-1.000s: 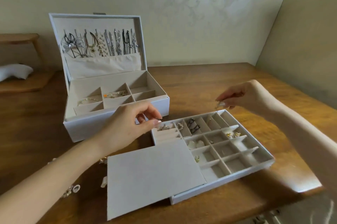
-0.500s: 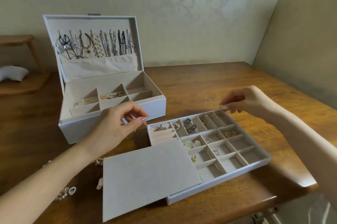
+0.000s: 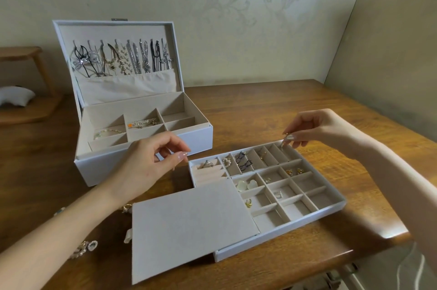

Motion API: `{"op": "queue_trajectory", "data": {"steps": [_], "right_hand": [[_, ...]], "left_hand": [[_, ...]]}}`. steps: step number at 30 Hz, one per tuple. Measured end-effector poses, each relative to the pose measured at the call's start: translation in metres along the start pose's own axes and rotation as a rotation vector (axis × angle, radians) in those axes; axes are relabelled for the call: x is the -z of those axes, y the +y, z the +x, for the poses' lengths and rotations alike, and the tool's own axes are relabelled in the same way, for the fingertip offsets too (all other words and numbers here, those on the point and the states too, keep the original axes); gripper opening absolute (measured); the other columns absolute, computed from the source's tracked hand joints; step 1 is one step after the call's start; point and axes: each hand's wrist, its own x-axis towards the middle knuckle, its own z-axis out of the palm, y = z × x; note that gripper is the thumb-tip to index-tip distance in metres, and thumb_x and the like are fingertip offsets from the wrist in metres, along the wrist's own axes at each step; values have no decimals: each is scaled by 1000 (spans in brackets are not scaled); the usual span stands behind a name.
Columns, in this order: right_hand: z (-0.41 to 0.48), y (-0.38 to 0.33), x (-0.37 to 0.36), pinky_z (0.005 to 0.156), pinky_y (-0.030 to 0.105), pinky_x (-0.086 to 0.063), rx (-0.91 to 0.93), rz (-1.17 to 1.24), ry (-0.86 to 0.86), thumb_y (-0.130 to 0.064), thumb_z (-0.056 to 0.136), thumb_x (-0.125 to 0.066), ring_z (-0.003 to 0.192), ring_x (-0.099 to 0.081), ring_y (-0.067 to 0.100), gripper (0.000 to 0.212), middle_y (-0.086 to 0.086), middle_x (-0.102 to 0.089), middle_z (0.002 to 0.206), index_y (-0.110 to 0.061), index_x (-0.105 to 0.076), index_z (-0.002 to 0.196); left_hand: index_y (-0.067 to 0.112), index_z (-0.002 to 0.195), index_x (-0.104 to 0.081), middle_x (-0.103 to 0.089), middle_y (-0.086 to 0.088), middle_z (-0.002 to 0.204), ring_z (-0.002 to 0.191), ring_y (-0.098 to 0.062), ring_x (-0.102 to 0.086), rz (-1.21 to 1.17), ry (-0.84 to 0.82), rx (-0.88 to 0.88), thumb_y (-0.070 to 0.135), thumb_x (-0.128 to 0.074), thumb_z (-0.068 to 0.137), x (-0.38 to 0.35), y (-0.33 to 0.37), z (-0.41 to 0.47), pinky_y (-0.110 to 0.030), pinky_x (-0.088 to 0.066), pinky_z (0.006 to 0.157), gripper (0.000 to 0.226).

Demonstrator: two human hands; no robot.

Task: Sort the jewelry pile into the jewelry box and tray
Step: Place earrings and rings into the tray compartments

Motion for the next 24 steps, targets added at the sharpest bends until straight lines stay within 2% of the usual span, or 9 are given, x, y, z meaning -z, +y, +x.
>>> {"op": "queue_trajectory", "data": {"steps": [4, 11, 14, 20, 24], "right_hand": [[1, -1, -2, 60, 22, -55, 13, 58, 28, 2, 82, -67, 70, -69, 22, 10, 12, -74, 82, -2, -69, 91], [7, -5, -2, 65, 26, -58, 60, 162, 140, -3, 78, -69, 70, -70, 22, 14, 11, -74, 82, -1, -68, 93], [6, -1, -5, 66, 28, -58, 27, 62, 80, -2, 77, -71, 71, -70, 22, 13, 9, -74, 80, -3, -69, 89], [-1, 4, -9, 57, 15, -48, -14, -153, -40, 4, 77, -72, 61, -63, 7, 16, 2, -72, 71, -12, -74, 81], [-4, 2, -8, 49, 10, -38, 14, -325, -58, -2, 78, -73, 52, -51, -4, 16, -19, -65, 60, -18, -74, 79]], "left_hand": [[30, 89, -66, -66, 15, 87, 82, -7, -59, 11, -6, 6, 18, -62, 86, 0, 1, 0, -36, -54, 77, 12], [32, 89, -65, -66, 17, 87, 84, -7, -59, 25, -20, 12, 20, -62, 86, 1, 0, 0, -39, -54, 78, 13], [31, 89, -65, -66, 16, 87, 83, -8, -59, 26, -23, 6, 20, -62, 86, 1, 1, -1, -40, -54, 77, 12], [30, 88, -64, -66, 16, 85, 82, -4, -58, 36, -19, 7, 18, -62, 86, 0, 4, -1, -33, -53, 75, 13], [29, 88, -64, -65, 14, 83, 82, -2, -58, 40, -17, 12, 16, -62, 87, -2, 5, -1, -28, -52, 73, 14]]}}
